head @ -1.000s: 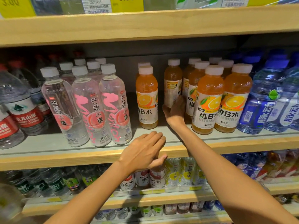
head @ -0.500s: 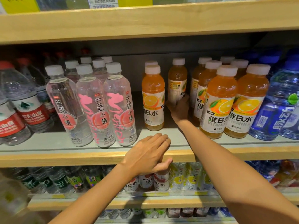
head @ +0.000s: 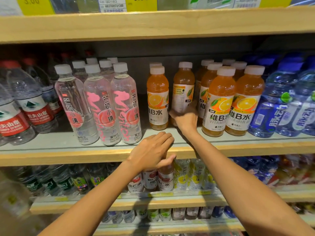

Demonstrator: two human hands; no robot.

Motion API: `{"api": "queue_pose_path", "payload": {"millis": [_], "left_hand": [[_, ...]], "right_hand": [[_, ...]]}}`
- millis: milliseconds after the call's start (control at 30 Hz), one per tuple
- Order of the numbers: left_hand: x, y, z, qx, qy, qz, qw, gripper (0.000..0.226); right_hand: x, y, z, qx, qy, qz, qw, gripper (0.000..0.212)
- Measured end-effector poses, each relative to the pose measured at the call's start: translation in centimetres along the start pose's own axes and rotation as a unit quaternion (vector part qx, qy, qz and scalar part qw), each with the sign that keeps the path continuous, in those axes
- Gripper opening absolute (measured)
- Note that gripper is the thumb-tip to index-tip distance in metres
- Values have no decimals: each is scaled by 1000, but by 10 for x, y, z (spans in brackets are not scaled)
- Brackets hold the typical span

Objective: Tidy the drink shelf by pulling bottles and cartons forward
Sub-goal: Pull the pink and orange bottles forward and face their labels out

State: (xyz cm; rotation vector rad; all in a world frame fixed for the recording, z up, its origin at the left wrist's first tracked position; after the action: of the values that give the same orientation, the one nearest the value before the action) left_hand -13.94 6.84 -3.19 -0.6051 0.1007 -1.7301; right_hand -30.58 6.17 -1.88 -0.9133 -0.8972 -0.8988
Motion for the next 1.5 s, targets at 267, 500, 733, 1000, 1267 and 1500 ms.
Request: {"api": "queue_pose_path", "payload": {"millis": [267,500,733,1000,1267,1500], "left_hand": [[13,7,13,-26,93,94,991,45],[49,6,59,-278,581,317,696,38],[43,-6,104,-366,605,311,635,34],[52,-5,108,-345,646,350,585,13],[18,-48,100,-149,927,122,321,59],[6,-56,89,-118,951,64,277,60]], "right_hand": [[38,60,56,5,44,80,996,63],[54,114,70,97,2,104,990,63],[55,153,52,139,-26,90,986,61],[60,166,44,253,-128,69,957,58],[63,208,4,602,-445,-151,645,88],[61,206,-2,577,-442,-112,677,61]]}}
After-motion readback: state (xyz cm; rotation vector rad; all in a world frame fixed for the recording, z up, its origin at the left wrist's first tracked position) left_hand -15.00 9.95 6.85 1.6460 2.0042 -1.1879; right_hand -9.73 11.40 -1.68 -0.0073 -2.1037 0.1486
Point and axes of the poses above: each hand's wrist, its own y-axis away from the middle knuckle, its own z-axis out of the back of the hand, x = y × z, the point moved 10 cm from there along -y, towards the middle knuckle, and after that the axes turned 7 degrees about -z, right-handed, at the moved point
